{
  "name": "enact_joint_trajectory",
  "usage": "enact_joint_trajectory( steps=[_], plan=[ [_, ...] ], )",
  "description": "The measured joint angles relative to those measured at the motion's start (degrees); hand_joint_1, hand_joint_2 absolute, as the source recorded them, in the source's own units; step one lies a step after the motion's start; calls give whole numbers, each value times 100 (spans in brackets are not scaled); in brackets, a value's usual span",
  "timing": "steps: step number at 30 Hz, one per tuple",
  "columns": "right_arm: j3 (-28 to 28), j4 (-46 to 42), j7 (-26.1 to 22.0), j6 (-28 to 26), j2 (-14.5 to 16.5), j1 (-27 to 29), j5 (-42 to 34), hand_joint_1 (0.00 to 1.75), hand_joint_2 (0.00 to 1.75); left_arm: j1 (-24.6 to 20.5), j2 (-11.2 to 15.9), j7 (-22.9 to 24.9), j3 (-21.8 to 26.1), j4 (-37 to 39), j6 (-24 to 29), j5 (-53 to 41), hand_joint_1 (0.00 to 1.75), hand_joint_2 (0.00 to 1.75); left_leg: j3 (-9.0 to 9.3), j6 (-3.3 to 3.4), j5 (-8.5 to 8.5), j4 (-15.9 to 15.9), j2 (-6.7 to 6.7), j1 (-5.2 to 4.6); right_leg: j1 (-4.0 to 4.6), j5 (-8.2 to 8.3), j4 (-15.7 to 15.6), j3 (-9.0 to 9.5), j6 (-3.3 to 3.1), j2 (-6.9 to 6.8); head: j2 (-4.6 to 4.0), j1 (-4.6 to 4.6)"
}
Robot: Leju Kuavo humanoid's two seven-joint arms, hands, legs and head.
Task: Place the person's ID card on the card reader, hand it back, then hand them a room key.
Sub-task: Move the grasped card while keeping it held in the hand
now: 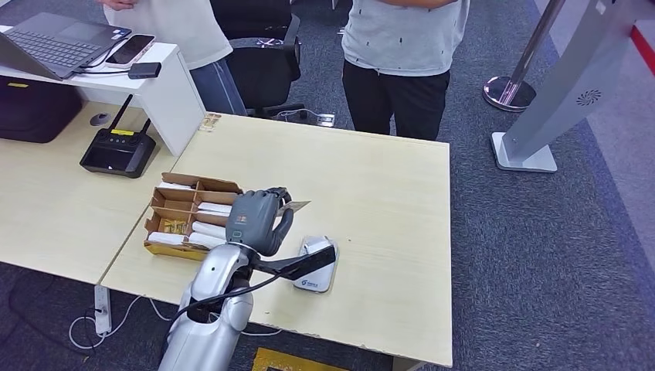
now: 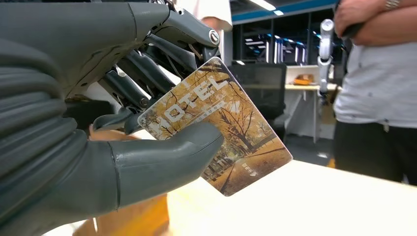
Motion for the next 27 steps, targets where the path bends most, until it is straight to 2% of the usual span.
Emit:
enact_joint_trajectory(
  steps=[13,27],
  plan=[
    [-1,0,-8,-4,1,-1,3,0,0,26,-64,79,-411,416,-7,20,175,175,0,0,0,0,0,1,0,0,1,0,0,0,0,-1],
    [-32,0,-11,-12,-25,-1,-11,0,0,294,-17,476,-493,434,-109,-208,175,175,0,0,0,0,0,0,0,0,0,1,0,0,0,0]
  ],
)
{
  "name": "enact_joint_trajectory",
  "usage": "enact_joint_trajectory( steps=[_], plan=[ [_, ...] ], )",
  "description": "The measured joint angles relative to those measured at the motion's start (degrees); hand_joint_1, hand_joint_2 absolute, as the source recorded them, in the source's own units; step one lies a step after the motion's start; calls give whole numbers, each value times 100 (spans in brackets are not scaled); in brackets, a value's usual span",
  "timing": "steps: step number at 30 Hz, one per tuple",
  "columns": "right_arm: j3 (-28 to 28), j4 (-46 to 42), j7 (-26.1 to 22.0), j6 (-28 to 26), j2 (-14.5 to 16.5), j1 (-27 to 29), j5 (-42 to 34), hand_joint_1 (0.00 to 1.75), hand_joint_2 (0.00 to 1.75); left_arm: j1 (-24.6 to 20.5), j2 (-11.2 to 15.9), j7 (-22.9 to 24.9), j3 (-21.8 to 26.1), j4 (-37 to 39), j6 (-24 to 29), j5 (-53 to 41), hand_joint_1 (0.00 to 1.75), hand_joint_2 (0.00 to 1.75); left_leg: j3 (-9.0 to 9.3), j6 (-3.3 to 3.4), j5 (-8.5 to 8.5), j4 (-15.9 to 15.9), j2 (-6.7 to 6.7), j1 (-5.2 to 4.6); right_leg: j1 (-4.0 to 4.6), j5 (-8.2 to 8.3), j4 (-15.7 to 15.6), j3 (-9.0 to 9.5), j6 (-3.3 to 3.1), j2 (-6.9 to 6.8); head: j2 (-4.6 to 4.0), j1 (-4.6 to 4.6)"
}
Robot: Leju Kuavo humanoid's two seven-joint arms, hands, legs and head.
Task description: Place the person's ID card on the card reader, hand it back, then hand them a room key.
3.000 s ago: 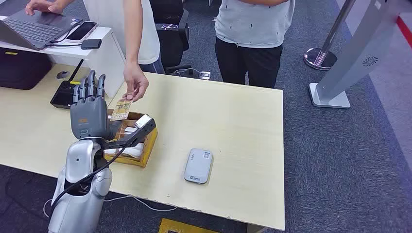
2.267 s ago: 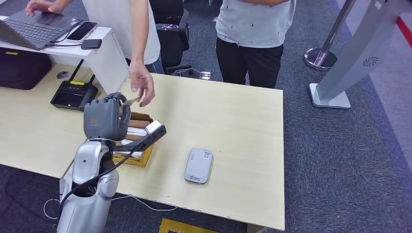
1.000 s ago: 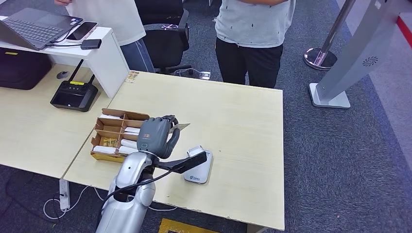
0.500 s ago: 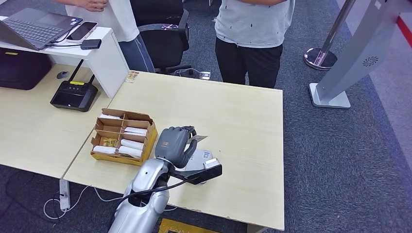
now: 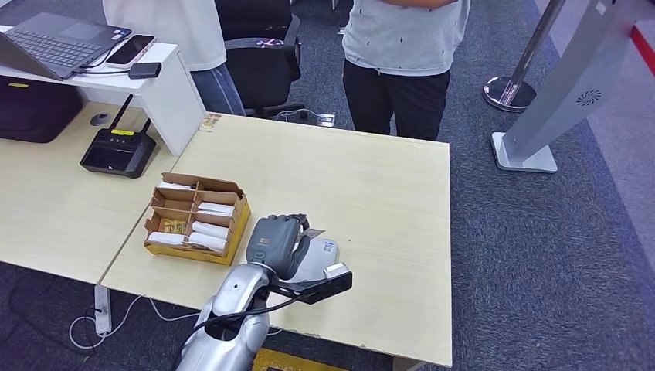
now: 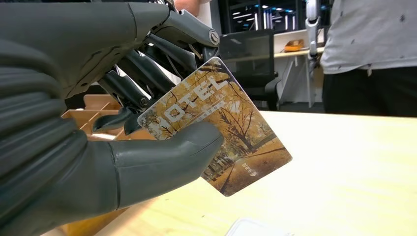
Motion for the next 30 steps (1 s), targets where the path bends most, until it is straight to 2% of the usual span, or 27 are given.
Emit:
enact_joint_trajectory(
  steps=[5,30],
  plan=[
    [-20,0,34,-17,0,0,13,0,0,115,22,138,-3,64,42,-21,175,175,0,0,0,0,0,0,0,0,0,0,0,-1,0,0],
    [-56,0,13,-17,0,-1,101,0,0,154,-26,-144,57,688,110,57,175,175,-1,0,0,0,0,0,0,0,0,1,0,-1,0,-1]
  ],
)
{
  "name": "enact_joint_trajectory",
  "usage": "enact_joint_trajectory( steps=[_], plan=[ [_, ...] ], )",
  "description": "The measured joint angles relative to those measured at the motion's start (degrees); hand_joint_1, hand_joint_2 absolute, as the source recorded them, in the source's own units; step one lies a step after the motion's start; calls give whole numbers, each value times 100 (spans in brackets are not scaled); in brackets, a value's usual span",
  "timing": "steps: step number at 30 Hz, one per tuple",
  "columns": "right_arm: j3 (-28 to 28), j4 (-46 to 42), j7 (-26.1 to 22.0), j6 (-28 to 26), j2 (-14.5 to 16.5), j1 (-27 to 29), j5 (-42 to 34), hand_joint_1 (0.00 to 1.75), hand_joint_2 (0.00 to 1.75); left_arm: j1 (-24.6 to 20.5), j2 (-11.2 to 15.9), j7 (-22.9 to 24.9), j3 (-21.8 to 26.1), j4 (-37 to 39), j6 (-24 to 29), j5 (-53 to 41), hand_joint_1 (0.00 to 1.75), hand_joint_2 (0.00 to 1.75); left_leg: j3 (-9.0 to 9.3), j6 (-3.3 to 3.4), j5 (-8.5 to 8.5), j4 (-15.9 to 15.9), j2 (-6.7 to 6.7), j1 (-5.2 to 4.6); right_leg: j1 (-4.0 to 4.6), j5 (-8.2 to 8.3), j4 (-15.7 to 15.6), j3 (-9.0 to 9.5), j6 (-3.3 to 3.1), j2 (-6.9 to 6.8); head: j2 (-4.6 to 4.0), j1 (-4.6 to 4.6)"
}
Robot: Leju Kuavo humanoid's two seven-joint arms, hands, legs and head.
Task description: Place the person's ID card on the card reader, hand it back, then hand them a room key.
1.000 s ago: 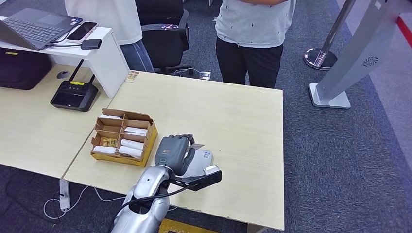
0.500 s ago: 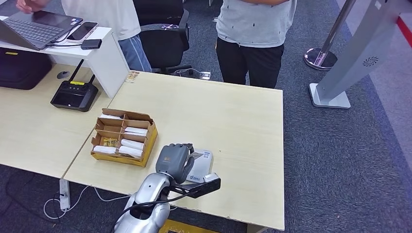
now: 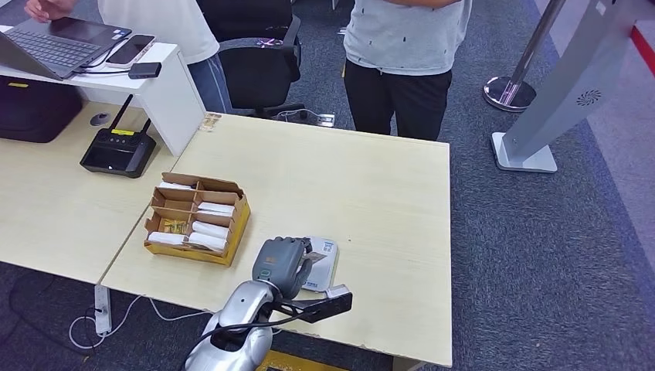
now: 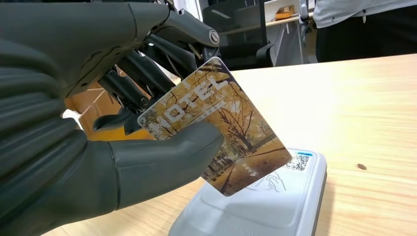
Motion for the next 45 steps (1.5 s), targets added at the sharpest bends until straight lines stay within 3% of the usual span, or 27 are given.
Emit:
enact_joint_trajectory(
  steps=[45],
  plan=[
    [-15,0,-60,2,0,-15,71,0,0,-49,-2,-6,0,208,3,7,175,175,8,0,1,0,0,0,0,0,0,9,0,-1,0,1]
  ],
)
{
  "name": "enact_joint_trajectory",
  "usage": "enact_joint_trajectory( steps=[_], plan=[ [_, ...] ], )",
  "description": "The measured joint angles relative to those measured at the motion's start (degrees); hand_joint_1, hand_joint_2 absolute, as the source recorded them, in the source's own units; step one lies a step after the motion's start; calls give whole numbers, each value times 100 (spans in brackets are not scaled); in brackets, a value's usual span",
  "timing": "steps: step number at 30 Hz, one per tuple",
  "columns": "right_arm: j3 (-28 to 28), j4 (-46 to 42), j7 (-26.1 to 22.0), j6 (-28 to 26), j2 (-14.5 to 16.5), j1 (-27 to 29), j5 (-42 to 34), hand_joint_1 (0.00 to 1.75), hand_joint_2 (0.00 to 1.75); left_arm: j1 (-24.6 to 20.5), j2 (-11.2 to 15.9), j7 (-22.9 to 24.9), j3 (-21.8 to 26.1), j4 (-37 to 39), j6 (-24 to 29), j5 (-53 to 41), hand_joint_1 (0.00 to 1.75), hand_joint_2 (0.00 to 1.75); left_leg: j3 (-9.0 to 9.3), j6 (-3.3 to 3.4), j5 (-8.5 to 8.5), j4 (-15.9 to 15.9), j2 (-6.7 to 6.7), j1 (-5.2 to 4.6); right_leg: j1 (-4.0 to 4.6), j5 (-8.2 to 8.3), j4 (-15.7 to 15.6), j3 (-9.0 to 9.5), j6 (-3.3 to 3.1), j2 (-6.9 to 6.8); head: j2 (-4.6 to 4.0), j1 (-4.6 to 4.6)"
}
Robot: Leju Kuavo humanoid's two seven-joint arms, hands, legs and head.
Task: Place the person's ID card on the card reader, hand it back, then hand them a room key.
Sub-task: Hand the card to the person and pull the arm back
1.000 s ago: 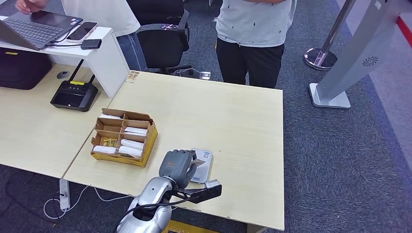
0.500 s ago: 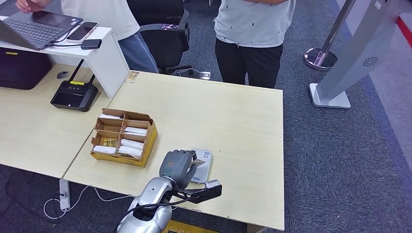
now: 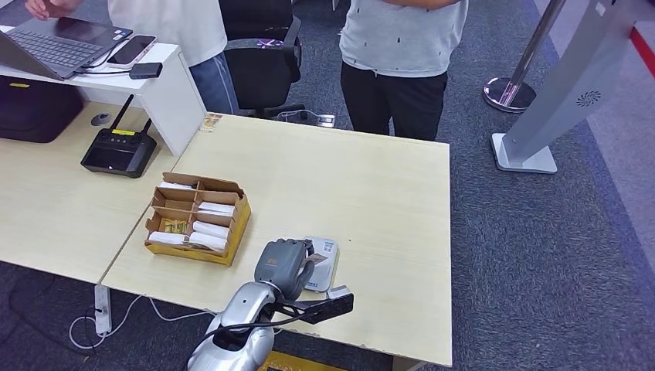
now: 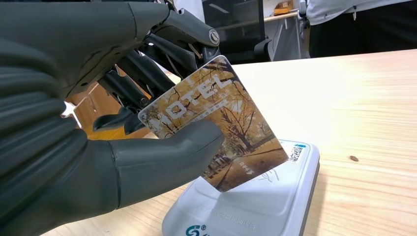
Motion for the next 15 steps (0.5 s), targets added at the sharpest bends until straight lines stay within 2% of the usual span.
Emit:
enact_joint_trajectory(
  steps=[10,15],
  plan=[
    [-14,0,0,9,0,1,24,0,0,-3,15,44,5,-54,182,-17,175,175,-1,0,0,0,0,0,0,0,1,0,0,0,0,-1],
    [-21,0,1,19,0,4,79,0,0,-256,133,202,251,-768,580,-77,175,175,-2,0,2,0,-1,2,1,1,2,-2,-1,-1,0,-1]
  ],
)
